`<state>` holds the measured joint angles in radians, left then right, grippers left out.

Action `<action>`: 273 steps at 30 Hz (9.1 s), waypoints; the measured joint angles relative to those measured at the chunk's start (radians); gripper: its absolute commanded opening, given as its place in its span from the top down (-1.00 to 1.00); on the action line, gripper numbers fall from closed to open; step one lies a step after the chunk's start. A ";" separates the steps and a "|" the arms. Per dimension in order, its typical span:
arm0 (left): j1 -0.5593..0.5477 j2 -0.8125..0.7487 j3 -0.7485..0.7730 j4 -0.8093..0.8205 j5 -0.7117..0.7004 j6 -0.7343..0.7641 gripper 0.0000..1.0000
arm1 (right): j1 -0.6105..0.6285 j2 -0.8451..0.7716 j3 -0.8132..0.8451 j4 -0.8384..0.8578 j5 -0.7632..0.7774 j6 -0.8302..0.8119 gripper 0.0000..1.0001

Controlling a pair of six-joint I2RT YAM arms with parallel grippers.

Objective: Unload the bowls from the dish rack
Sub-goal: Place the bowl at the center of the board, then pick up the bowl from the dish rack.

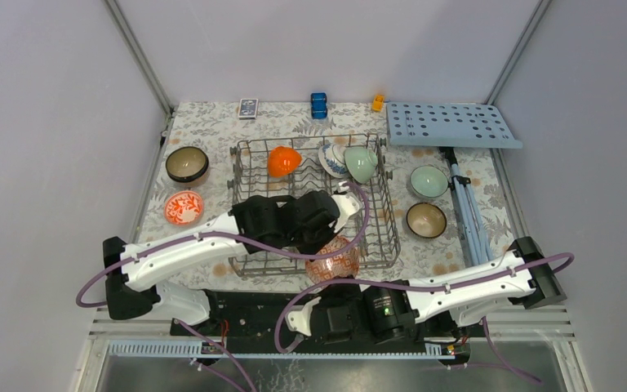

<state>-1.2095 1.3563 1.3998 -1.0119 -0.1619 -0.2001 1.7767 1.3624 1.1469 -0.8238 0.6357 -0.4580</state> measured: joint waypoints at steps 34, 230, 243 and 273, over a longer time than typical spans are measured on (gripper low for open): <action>0.502 -0.233 -0.248 0.306 -0.001 -0.302 1.00 | -0.009 -0.036 0.093 0.441 0.273 0.593 -0.99; 1.492 -0.636 -0.915 0.079 -0.305 -1.217 -0.72 | -0.703 -0.394 -0.389 0.623 -0.465 1.053 -0.77; 1.462 -0.578 -0.526 -0.025 -0.379 -1.033 -0.97 | -0.703 -0.394 -0.359 0.591 -0.461 1.033 -0.77; 0.700 0.074 -0.189 0.721 0.159 -0.402 -0.97 | -0.832 -0.134 -0.083 0.572 -0.026 0.925 -0.75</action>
<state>-0.5091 1.4307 1.2110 -0.2905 -0.0025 -0.6018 0.9451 1.2282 1.0641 -0.2516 0.6098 0.4671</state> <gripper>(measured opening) 0.988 0.877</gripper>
